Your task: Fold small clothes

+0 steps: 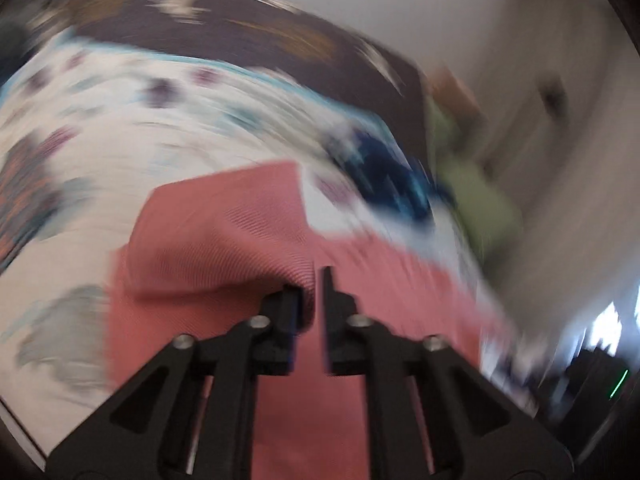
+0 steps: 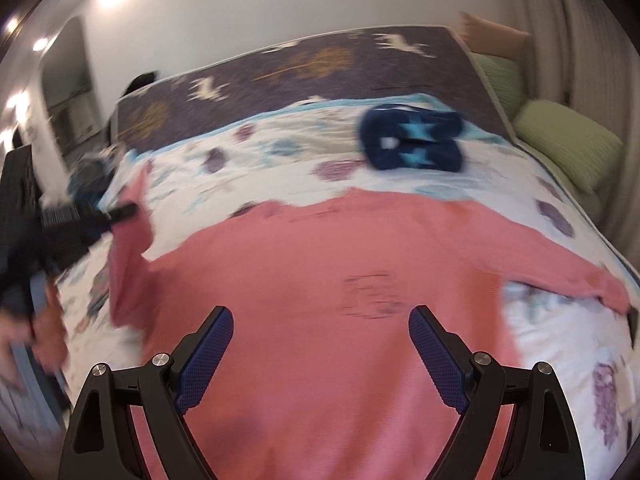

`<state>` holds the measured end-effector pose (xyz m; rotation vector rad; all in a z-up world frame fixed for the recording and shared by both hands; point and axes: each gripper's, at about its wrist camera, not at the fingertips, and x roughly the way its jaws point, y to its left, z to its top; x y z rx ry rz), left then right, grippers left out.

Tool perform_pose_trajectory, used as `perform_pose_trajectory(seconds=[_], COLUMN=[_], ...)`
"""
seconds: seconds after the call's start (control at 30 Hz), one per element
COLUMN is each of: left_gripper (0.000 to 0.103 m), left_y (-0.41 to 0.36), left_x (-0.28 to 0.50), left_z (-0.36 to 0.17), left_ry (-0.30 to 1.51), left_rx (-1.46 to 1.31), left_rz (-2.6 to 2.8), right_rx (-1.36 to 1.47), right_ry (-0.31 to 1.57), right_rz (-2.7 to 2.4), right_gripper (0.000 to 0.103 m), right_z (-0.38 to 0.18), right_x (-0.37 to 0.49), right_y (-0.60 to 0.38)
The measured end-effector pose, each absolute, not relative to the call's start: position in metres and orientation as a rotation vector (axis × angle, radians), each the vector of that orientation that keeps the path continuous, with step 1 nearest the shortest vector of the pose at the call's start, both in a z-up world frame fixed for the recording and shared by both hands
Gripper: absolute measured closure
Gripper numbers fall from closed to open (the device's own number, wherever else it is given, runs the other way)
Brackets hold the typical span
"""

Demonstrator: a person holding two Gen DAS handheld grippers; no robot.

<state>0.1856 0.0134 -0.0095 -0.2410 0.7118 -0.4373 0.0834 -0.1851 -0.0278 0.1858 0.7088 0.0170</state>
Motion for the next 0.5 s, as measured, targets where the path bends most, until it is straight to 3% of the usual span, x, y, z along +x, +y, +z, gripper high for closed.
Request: perform_pose_trajectory(seconds=[0.07, 0.2, 0.37, 0.5], left_gripper=[0.050, 0.050, 0.042, 0.040], left_y=[-0.032, -0.047, 0.015, 0.066], left_x=[0.175, 0.145, 0.140, 0.147], left_z=[-0.026, -0.033, -0.025, -0.036], left_ry=[0.767, 0.758, 0.746, 0.764], left_rx=[-0.070, 0.071, -0.090, -0.186], left_rz=[-0.529, -0.580, -0.513, -0.336], right_rx=[0.221, 0.250, 0.256, 0.237], right_ry=[0.723, 0.764, 0.799, 0.815], right_rz=[-0.033, -0.051, 0.041, 0.154], right_gripper=[0.012, 0.012, 0.013, 0.022], right_z=[-0.029, -0.034, -0.040, -0.041], right_x=[0.082, 0.081, 0.091, 0.110], right_y=[-0.206, -0.231, -0.228, -0.201])
